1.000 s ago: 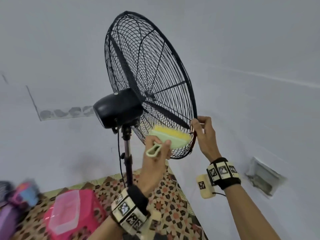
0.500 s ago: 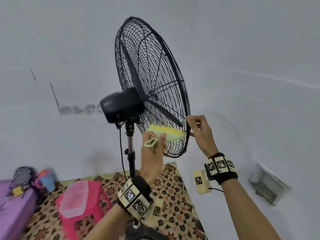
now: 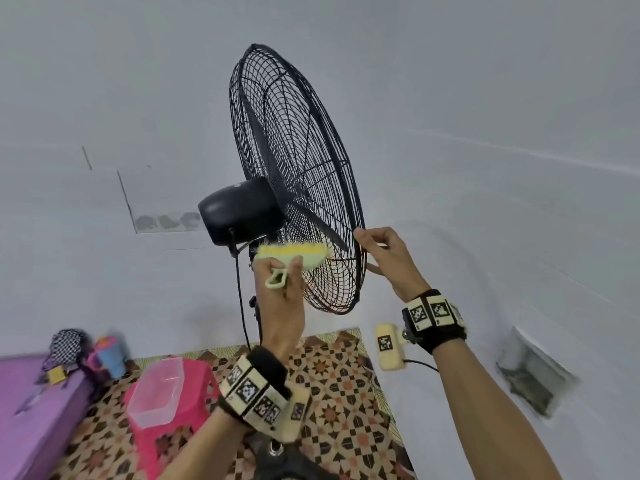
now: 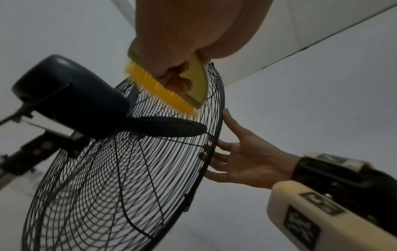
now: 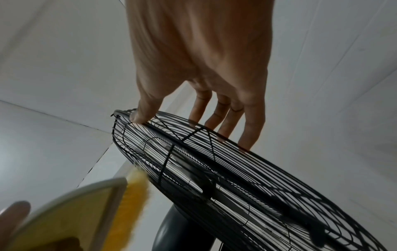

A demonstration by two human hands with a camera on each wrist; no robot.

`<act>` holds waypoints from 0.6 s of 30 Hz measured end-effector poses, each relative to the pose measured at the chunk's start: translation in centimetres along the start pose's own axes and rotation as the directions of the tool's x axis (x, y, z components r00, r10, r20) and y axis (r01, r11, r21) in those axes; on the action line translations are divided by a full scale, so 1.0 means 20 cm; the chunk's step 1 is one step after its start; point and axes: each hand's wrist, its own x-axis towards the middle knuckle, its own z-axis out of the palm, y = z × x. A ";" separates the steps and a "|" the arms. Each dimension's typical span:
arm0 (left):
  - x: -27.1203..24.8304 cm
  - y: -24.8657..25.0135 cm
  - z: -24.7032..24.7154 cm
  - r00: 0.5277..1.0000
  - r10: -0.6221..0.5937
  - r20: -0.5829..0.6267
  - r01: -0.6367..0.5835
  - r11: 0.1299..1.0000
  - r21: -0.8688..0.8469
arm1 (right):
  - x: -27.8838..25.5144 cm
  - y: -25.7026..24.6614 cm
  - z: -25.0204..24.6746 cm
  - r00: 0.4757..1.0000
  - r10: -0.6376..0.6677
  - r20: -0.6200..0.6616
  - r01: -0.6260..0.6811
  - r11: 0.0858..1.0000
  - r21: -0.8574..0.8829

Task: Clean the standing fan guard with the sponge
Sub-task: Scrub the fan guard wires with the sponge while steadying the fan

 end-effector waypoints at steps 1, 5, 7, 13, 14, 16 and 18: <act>-0.01 0.01 0.00 0.999 0.004 0.035 -0.003 1.000 -0.009 | 0.00 0.00 0.01 1.000 -0.007 -0.003 0.007 1.000 0.001; -0.13 0.04 0.11 0.983 -0.005 0.183 0.000 1.000 0.023 | 0.01 0.01 0.02 0.999 -0.029 -0.024 0.029 0.999 -0.015; -0.10 -0.01 0.09 0.992 -0.044 0.120 0.045 0.999 -0.005 | 0.01 0.02 0.00 0.999 -0.033 -0.028 0.033 0.999 -0.021; -0.03 -0.02 0.03 0.988 -0.018 0.153 0.029 0.997 -0.069 | 0.01 0.04 0.02 0.996 -0.049 -0.074 0.047 0.998 -0.030; -0.04 -0.02 0.05 0.984 -0.012 0.179 0.023 0.998 -0.059 | 0.02 0.04 0.02 0.995 -0.055 -0.079 0.053 0.998 -0.033; -0.02 -0.03 0.06 0.983 -0.031 0.182 0.040 0.998 -0.048 | 0.03 0.04 0.02 0.995 -0.058 -0.078 0.055 0.998 -0.044; 0.04 -0.06 0.02 0.990 -0.078 0.115 0.086 0.994 -0.073 | 0.02 0.03 0.00 0.997 -0.051 -0.062 0.048 0.997 -0.053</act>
